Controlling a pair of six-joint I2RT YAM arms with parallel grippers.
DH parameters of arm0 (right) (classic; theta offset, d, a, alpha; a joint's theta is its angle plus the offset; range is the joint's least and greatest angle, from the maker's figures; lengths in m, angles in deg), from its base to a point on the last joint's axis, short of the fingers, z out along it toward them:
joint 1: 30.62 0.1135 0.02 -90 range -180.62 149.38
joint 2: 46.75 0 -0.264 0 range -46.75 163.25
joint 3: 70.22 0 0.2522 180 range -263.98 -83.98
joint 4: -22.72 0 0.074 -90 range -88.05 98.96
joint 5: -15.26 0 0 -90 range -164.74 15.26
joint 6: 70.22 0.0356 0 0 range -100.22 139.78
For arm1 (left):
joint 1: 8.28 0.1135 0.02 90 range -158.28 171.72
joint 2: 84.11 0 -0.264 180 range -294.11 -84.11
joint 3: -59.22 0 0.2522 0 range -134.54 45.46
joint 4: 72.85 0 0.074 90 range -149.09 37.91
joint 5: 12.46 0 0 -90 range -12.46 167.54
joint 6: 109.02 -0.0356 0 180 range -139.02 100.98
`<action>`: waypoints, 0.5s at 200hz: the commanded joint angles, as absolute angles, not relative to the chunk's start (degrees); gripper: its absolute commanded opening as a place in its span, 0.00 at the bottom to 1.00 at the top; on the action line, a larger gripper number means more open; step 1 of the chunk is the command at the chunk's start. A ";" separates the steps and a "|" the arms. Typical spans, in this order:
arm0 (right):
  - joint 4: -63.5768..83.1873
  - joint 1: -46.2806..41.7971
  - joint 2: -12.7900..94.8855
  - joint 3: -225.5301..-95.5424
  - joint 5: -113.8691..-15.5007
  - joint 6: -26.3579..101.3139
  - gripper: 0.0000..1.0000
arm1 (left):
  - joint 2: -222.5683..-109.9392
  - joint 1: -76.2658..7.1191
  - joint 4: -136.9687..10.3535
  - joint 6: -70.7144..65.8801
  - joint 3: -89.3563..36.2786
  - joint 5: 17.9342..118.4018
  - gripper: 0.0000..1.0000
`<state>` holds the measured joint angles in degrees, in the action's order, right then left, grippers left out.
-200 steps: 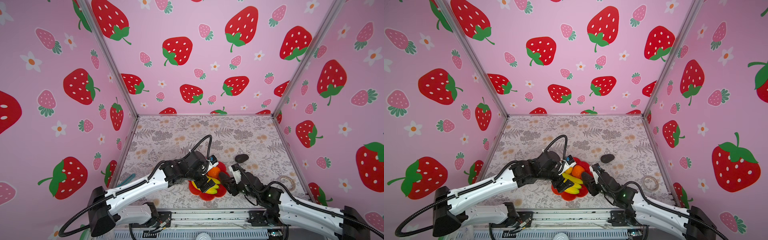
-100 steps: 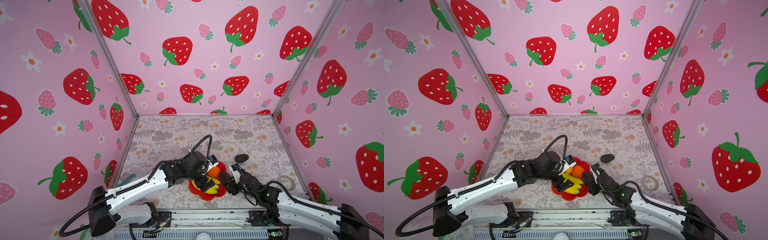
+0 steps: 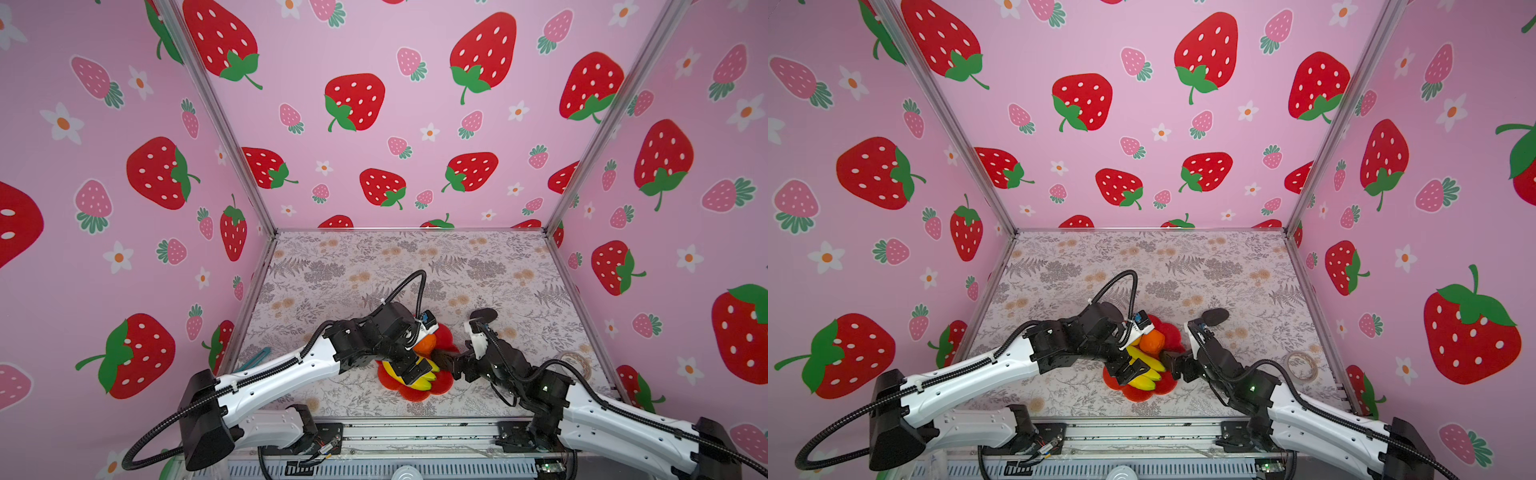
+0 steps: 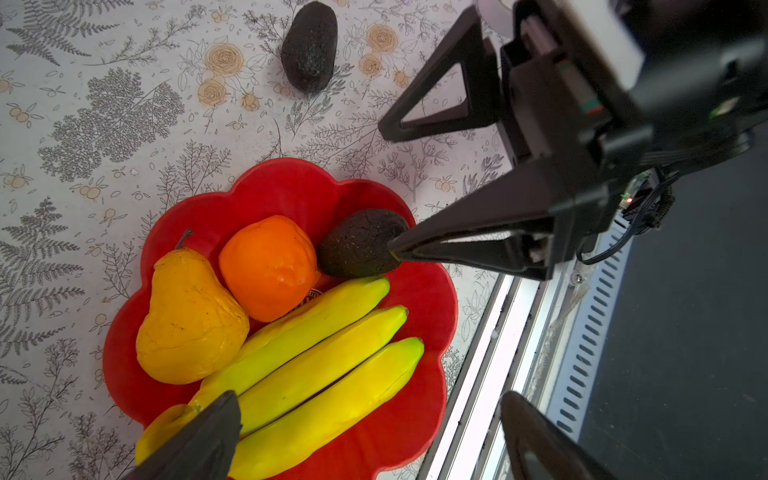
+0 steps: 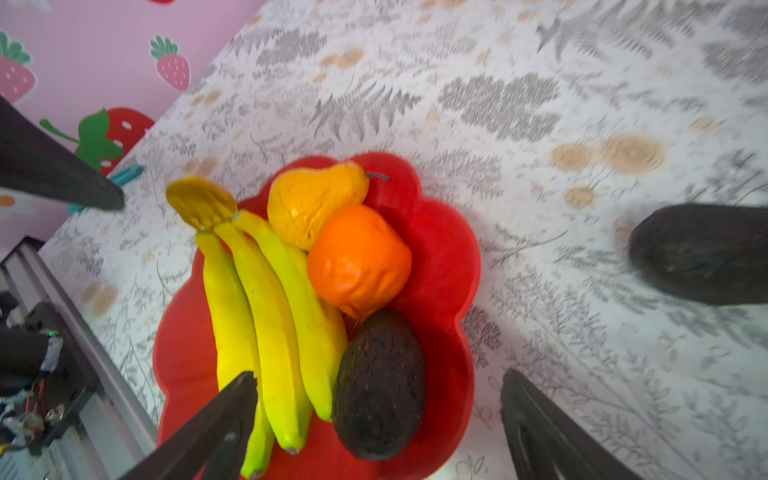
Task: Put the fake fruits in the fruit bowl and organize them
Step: 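Lower the avocado into the bowl beside the orange and open the right gripper, then move the right gripper to the second avocado and grasp it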
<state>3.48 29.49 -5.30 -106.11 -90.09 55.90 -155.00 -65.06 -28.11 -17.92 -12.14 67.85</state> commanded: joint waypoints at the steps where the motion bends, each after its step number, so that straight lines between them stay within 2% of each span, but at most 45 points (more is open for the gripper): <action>1: -4.74 22.68 -5.28 -109.88 -99.91 61.97 0.94 | -156.96 -64.89 -33.13 -18.19 -14.40 66.05 0.99; 24: -5.68 8.89 -2.02 -111.03 -94.95 62.25 0.93 | -160.58 -64.89 -36.91 -16.87 -16.23 69.29 0.99; 51: -2.86 -2.82 8.65 -113.74 -85.94 58.18 0.93 | -164.34 -64.89 -38.65 -16.84 -18.53 71.61 0.99; 70: -2.47 -5.21 15.07 -116.73 -80.71 57.50 0.94 | -165.62 -64.89 -39.98 -16.48 -18.77 71.90 0.99; 100: 0.95 -5.66 20.65 -119.31 -77.62 60.91 0.96 | -166.18 -64.89 -44.00 -15.24 -16.45 70.49 0.99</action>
